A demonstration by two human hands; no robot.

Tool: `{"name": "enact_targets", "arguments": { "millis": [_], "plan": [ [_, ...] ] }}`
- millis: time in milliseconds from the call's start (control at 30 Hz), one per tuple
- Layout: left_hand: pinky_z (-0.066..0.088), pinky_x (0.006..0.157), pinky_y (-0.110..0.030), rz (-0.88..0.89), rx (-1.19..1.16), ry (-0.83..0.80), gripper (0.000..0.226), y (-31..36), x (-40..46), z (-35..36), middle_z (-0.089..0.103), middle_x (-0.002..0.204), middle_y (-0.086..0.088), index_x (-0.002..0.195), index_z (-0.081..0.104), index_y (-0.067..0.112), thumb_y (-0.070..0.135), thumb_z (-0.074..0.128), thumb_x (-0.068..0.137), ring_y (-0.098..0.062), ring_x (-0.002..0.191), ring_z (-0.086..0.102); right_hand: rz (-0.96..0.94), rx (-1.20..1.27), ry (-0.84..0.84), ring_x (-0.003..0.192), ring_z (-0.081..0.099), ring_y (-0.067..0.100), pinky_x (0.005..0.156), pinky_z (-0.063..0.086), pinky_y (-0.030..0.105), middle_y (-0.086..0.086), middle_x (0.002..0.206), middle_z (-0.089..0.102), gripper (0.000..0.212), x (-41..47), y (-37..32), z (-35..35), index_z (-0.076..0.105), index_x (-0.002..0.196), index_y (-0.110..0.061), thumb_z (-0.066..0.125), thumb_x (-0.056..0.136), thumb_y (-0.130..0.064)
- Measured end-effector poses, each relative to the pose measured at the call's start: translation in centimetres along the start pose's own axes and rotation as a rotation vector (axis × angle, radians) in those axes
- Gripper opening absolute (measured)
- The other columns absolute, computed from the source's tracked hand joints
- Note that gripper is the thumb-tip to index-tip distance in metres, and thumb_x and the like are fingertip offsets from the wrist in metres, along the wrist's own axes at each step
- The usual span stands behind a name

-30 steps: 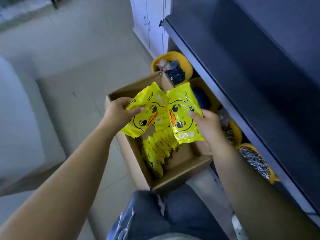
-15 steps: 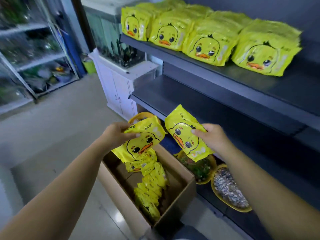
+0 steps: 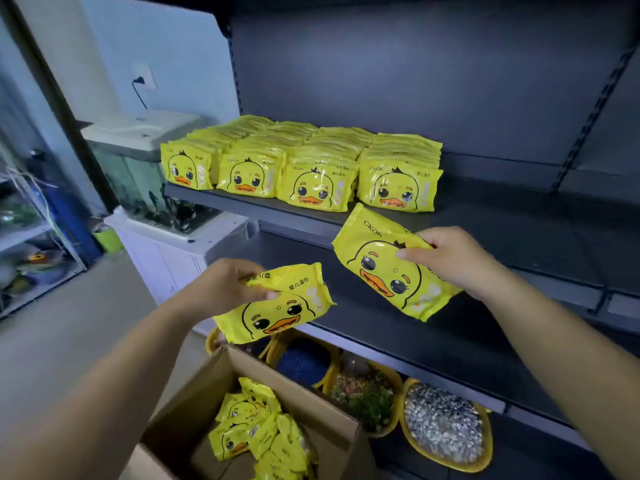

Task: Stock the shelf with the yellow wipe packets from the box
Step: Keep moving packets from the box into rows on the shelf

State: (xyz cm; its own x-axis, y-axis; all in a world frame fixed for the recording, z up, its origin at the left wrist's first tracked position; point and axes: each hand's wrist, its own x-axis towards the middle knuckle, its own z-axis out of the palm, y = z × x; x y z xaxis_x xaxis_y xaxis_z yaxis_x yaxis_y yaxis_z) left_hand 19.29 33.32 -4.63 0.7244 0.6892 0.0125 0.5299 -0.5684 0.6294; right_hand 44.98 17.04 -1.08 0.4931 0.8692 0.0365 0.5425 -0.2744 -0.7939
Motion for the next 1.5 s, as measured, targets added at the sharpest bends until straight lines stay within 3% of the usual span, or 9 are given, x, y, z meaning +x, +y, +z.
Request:
{"name": "enact_targets", "arguments": {
  "millis": [133, 300, 400, 500, 700, 1100, 1233, 1367, 1500],
  "plan": [
    [0.032, 0.052, -0.014, 0.118, 0.038, -0.036, 0.023, 4.8, 5.0, -1.3, 0.057, 0.058, 0.011, 0.075, 0.067, 0.021, 0.04, 0.071, 0.063, -0.003, 0.054, 0.047, -0.034, 0.016, 0.077, 0.054, 0.057, 0.005, 0.052, 0.043, 0.019, 0.01, 0.07, 0.067, 0.013, 2.3, 0.0, -5.3, 0.069, 0.075, -0.008, 0.067, 0.083, -0.018],
    [0.035, 0.058, -0.01, 0.185, 0.163, -0.063, 0.027, 10.0, 14.3, -1.1, 0.057, 0.077, 0.0, 0.09, 0.065, 0.007, 0.028, 0.071, 0.076, 0.001, 0.063, 0.048, -0.054, -0.008, 0.13, 0.043, 0.052, 0.001, 0.043, 0.039, 0.013, -0.004, 0.058, 0.065, 0.013, 5.4, 1.5, -11.7, 0.068, 0.071, -0.011, 0.069, 0.081, -0.019],
    [0.037, 0.068, -0.019, 0.212, 0.203, -0.069, 0.039, 12.6, 19.9, 0.3, 0.063, 0.1, -0.005, 0.107, 0.063, 0.005, 0.029, 0.071, 0.077, -0.009, 0.086, 0.052, -0.054, -0.02, 0.142, 0.042, 0.051, 0.0, 0.043, 0.038, 0.013, -0.01, 0.048, 0.062, 0.017, 7.1, 2.9, -14.7, 0.066, 0.064, -0.015, 0.069, 0.08, -0.02],
    [0.039, 0.064, -0.014, 0.213, 0.252, -0.087, 0.045, 15.0, 24.2, 2.1, 0.059, 0.115, -0.001, 0.119, 0.058, 0.01, 0.026, 0.07, 0.079, -0.011, 0.094, 0.048, -0.02, -0.022, 0.133, 0.045, 0.055, 0.002, 0.045, 0.042, 0.014, -0.008, 0.051, 0.065, 0.016, 8.3, 4.3, -16.6, 0.067, 0.065, -0.013, 0.069, 0.08, -0.02],
    [0.031, 0.09, -0.018, 0.205, 0.252, -0.117, 0.054, 15.5, 29.1, 4.9, 0.053, 0.133, -0.005, 0.125, 0.055, 0.008, 0.026, 0.072, 0.077, -0.019, 0.123, 0.046, 0.062, -0.029, 0.116, 0.057, 0.062, 0.015, 0.056, 0.051, 0.028, 0.009, 0.07, 0.071, 0.014, 10.3, 6.2, -18.0, 0.069, 0.078, -0.005, 0.069, 0.081, -0.019],
    [0.036, 0.091, -0.025, 0.398, 0.433, 0.041, 0.054, 14.2, 29.5, 4.2, 0.055, 0.124, -0.006, 0.127, 0.054, 0.015, 0.031, 0.07, 0.078, -0.021, 0.115, 0.048, 0.042, -0.049, 0.026, 0.049, 0.059, 0.005, 0.048, 0.048, 0.02, -0.003, 0.062, 0.069, 0.011, 12.3, 6.2, -16.2, 0.07, 0.077, -0.008, 0.069, 0.081, -0.018],
    [0.04, 0.092, -0.031, 0.422, 0.352, 0.169, 0.057, 12.9, 27.8, 2.0, 0.06, 0.12, -0.007, 0.128, 0.053, 0.015, 0.027, 0.073, 0.075, -0.024, 0.113, 0.052, -0.009, -0.111, -0.032, 0.067, 0.062, 0.016, 0.068, 0.049, 0.029, 0.008, 0.083, 0.073, 0.013, 13.2, 5.0, -14.7, 0.072, 0.082, -0.01, 0.069, 0.081, -0.022],
    [0.045, 0.088, -0.036, 0.452, 0.31, 0.329, 0.054, 10.9, 24.6, 0.5, 0.063, 0.115, -0.011, 0.12, 0.06, 0.01, 0.028, 0.074, 0.071, -0.029, 0.11, 0.055, -0.063, -0.179, -0.111, 0.068, 0.05, 0.017, 0.063, 0.037, 0.028, 0.022, 0.083, 0.066, 0.03, 15.4, 3.4, -12.0, 0.067, 0.091, 0.002, 0.069, 0.08, -0.026],
    [0.039, 0.089, -0.032, 0.422, 0.325, 0.28, 0.074, 8.4, 21.7, 2.1, 0.062, 0.116, -0.013, 0.119, 0.061, 0.009, 0.06, 0.066, 0.065, -0.034, 0.108, 0.055, -0.106, -0.356, -0.197, 0.054, 0.031, 0.009, 0.048, 0.02, 0.022, -0.004, 0.059, 0.037, 0.031, 17.6, 1.8, -8.5, 0.052, 0.062, -0.013, 0.067, 0.082, -0.03]
  ]
}}
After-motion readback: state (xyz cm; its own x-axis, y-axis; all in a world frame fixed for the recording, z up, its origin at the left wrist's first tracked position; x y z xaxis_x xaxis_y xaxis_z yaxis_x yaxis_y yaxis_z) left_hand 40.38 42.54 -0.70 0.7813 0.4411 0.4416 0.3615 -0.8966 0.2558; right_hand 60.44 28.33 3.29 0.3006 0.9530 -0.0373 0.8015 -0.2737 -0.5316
